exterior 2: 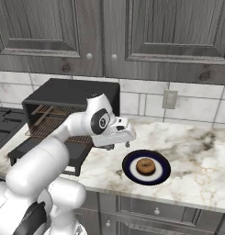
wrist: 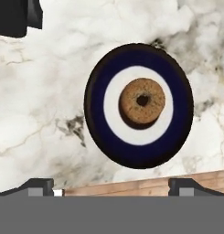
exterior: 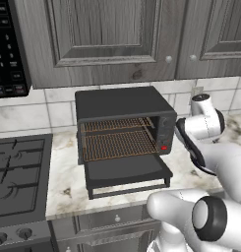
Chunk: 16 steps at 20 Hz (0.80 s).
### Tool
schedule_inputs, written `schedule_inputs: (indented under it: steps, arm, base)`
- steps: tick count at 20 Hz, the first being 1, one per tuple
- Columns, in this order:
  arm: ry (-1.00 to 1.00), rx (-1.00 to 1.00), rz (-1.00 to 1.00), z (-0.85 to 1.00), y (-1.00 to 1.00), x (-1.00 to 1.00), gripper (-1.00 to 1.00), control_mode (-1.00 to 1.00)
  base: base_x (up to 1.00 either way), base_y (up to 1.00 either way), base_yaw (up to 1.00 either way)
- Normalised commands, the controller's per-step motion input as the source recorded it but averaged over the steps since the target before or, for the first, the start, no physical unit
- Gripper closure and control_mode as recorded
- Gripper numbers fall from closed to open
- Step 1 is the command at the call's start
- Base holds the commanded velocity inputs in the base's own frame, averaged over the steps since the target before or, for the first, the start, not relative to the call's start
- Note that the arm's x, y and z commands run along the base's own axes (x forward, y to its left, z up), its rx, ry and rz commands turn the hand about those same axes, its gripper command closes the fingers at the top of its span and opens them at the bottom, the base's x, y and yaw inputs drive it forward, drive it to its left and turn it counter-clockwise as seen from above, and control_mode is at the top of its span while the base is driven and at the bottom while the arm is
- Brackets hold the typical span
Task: Pick up the bagel from the plate, place it on the toaster oven rack, close the door, and set the timer.
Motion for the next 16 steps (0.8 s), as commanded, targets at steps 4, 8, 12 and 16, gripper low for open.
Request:
schedule_inputs:
  steps: [4,8,12,16]
  arm:
    - [0.0,0.0,-0.07,-0.26,-0.37,0.0,-1.0,-1.0]
    - [0.0,0.0,-0.01,-0.18,-0.22,0.0,-1.0,-1.0]
    - [0.0,0.0,0.0,-0.28,-0.13,0.0,-1.0,-1.0]
    - [0.0,0.0,0.05,-0.32,-0.08,0.0,-1.0,-1.0]
  base:
    - [0.0,0.0,0.0]
    - [0.0,0.0,0.0]
    - [0.0,0.0,0.0]
    - [0.0,0.0,0.0]
